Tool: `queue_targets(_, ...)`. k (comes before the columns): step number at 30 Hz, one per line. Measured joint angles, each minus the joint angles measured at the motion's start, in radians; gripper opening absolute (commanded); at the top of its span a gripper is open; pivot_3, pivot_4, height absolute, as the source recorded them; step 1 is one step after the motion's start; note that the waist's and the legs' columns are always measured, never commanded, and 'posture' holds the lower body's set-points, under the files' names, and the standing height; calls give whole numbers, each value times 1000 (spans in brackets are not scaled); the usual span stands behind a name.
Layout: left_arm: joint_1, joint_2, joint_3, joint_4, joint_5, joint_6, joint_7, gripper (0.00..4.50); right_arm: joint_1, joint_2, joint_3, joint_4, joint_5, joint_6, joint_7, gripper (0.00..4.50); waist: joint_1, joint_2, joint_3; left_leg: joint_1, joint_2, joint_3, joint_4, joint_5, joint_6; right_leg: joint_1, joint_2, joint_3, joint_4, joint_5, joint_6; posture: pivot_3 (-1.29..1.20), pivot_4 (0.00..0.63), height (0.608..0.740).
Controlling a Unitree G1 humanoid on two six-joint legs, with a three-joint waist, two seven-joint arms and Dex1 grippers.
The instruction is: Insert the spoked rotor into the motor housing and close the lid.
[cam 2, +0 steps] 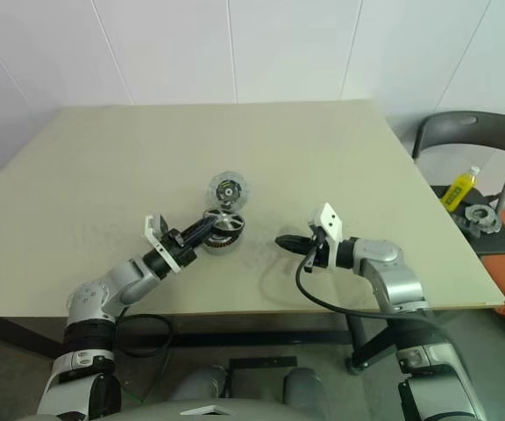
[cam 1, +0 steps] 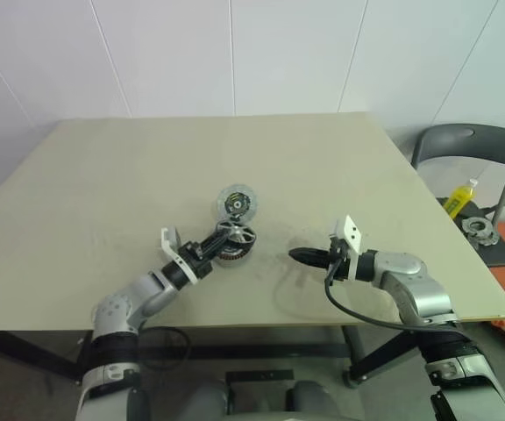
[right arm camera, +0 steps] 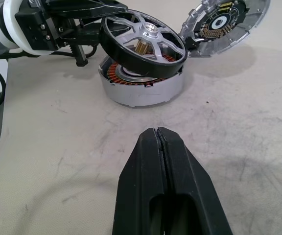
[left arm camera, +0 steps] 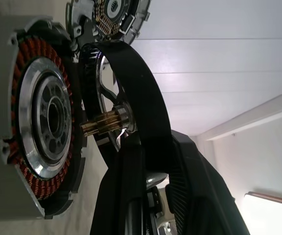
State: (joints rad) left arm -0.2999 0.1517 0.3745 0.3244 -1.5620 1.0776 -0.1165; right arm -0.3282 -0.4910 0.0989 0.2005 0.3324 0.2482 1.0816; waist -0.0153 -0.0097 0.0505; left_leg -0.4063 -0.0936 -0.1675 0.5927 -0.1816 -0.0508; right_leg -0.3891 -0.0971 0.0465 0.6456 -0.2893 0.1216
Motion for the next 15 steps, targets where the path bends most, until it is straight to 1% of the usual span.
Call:
queue_targets(11,28,-58,16,-85,-38,-24,126,341,-1,0,0,0,0,0,0,0,4,0,0,0,0,0,0,0,0,0,0,0,0,0,0,0,0,740)
queue_targets(15,30,-59,16,-92,-41,-38,141,341,-1,0,0,0,0,0,0,0,3,0,0,0,0,0,0,0,0,0,0,0,0,0,0,0,0,740)
